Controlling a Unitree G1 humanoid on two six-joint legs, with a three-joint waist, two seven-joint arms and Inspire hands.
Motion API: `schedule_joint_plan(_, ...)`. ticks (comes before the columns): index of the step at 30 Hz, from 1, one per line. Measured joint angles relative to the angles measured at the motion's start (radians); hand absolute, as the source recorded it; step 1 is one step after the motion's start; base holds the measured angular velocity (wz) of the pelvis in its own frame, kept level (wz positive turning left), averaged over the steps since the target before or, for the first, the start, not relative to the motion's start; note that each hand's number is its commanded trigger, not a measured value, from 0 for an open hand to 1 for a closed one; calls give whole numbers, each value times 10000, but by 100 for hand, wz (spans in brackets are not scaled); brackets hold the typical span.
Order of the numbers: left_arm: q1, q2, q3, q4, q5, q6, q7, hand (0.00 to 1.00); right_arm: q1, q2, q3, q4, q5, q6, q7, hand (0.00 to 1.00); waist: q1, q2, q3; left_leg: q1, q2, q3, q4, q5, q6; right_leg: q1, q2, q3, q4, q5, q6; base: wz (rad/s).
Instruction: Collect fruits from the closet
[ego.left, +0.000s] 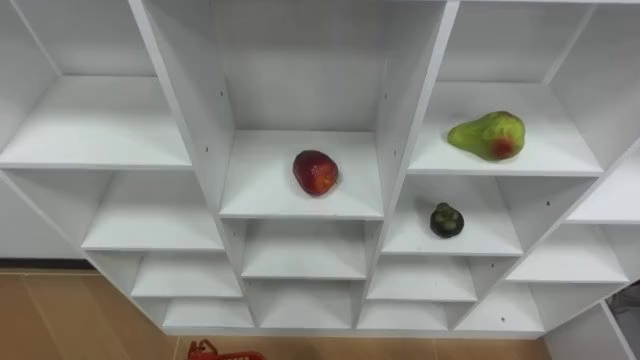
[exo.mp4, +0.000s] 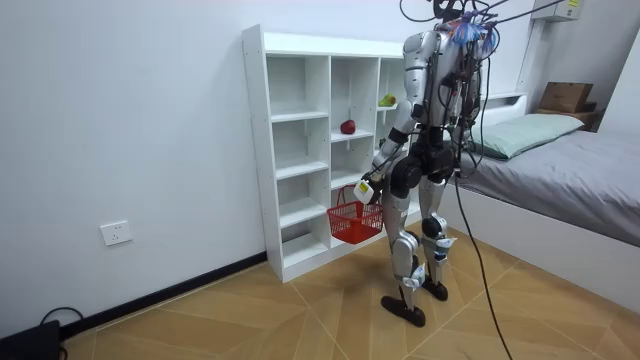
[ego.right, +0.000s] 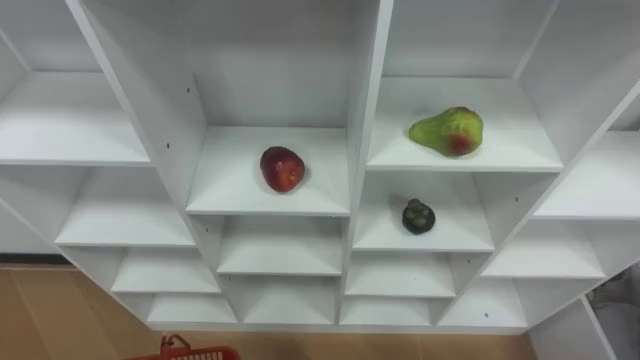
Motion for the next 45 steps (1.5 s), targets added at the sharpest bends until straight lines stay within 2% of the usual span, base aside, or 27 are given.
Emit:
schedule_joint_plan(13, 9, 12, 163, 13, 108, -8, -124, 100, -7, 18, 9, 4, -23, -5, -167, 0, -2, -94, -16, -8, 0, -3, 1, 0, 0, 4, -2, -18, -7, 0, 0, 0)
schedule_joint_plan(26, -70, 0, 150, 221, 94, -90, 94, 100, 7, 29, 0, -181, -34, -136, -407, 0, -2, -22, -11, -12, 6, 23, -10, 0, 0, -43, 9, 35, 1, 17, -1, -1)
schedule_joint_plan(34, -95, -36, 177, 211, 91, -94, 125, 100, 552, 28, -33, -1764, -158, -442, -781, 0, -25, 64, -12, -140, 11, 183, -28, 0, 0, -284, 19, 208, 56, 54, 7, -7)
schedule_joint_plan(39, -107, -90, 192, 37, 162, -153, 94, 100, 1322, 70, -243, -3988, -1627, -566, -999, 0, -42, 117, -2, -194, 12, 268, -16, 0, 0, -446, 21, 332, 234, 60, 3, -8)
schedule_joint_plan(45, -146, -127, 188, -160, 144, -199, 25, 100, 1683, 71, -280, -5942, -1661, -713, -1559, 0, -41, 113, -4, -189, 13, 289, 7, 0, 0, -577, 31, 482, 327, 58, 2, -7)
